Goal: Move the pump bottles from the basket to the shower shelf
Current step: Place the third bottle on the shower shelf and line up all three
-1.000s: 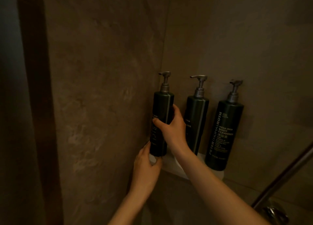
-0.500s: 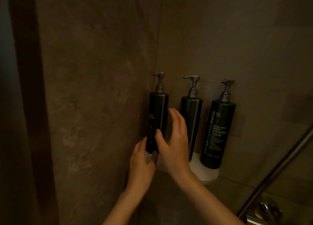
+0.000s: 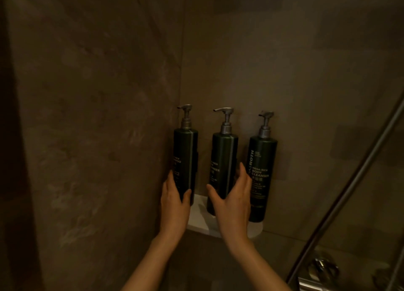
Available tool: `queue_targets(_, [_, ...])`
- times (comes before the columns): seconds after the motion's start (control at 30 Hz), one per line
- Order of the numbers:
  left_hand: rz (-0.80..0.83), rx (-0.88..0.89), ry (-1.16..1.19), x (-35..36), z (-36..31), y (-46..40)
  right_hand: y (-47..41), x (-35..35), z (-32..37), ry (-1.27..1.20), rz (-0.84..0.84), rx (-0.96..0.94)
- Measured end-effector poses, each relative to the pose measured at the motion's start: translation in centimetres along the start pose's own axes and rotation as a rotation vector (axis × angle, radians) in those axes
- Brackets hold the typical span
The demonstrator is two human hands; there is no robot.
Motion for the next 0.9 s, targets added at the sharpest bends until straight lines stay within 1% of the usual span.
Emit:
queue_targets(0.17, [-0.044,-0.008,-0.024,-0.2,0.3,-0.4,-0.2,0.7,0.2,0.084,-0.047,0.02])
queue_targets(0.43, [-0.024,0.044,-0.117,0.4,-0.2,-1.3,-0.5,2.4,-0.1,0.043,0.032,0.036])
queue_targets(0.67, [-0.042,0.036,-0.02,0.3,0.3,-2.1,-1.7,2.6,-0.3,0.015,-0.002,0.043])
queue_targets(0.9, [-0.024,0.026,0.002,0.3,0.6,-2.8,-1.8,3.9,-0.3,-0.065,0.072,0.015])
Point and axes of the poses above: each hand's wrist, its own y-axis away from the middle knuckle, its own x-axis out of the palm, z = x × y, the point moved 10 cm from there along -y, towards the middle knuckle, and after that the axes turned 2 degrees about -z, right-handed, at the moved point
